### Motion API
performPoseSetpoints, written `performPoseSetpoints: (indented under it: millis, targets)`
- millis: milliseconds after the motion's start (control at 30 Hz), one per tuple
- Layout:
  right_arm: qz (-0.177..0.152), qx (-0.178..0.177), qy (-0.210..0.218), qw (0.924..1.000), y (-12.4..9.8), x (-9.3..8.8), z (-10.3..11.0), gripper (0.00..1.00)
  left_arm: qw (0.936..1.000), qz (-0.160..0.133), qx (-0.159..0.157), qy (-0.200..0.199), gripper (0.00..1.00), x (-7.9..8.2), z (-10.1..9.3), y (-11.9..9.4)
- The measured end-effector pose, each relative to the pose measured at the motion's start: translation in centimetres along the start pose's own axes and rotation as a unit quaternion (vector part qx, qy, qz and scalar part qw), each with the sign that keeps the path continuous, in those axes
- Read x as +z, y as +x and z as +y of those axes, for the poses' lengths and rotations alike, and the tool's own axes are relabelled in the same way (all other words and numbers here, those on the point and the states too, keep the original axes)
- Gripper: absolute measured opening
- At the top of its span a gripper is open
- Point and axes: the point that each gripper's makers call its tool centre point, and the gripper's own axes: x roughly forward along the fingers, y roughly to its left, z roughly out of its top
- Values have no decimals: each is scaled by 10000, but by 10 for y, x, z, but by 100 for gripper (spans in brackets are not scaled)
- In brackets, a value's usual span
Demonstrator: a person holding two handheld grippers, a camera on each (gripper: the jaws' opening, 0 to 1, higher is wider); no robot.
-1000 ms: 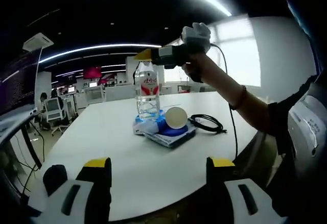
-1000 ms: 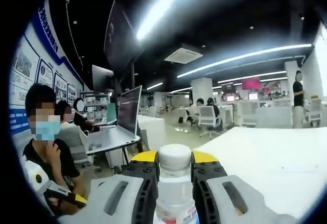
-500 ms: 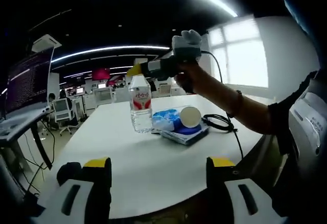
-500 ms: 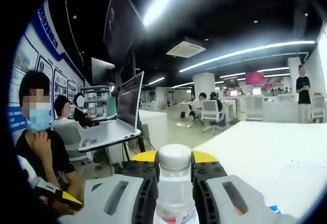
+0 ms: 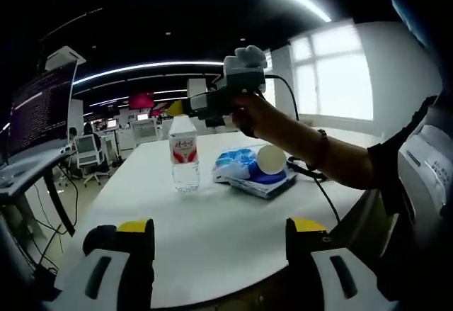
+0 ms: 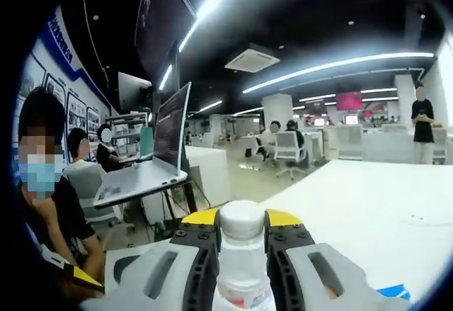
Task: Arrange the tabletop items into an orderly group along one side of the table until the central work area is clear of visible clutter.
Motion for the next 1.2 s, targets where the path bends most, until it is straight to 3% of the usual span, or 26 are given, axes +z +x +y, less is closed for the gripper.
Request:
performPoseSetpoints:
  millis: [200,533,833,1100,1200]
  targets:
    - [-4,8,-34,10000,6,-2,3,20,10000,-30,24,3,75,1,2,0]
    - [106,-356,94,9993,10,-11,-2,20,10000,-4,-20,19,75,1,1,2]
    - [37,-299,-284,9991,11,-16,11,21,10000,-49,-33,-38,75,0,1,0]
    - [-21,-348,-314,9989,12,-16,7,21,9999,-50,-69,-60,75,-1,1,-1]
    - [13,-405,-507,9979,12,-13,8,22,9999,-47,-80,-64,75,-2,1,0]
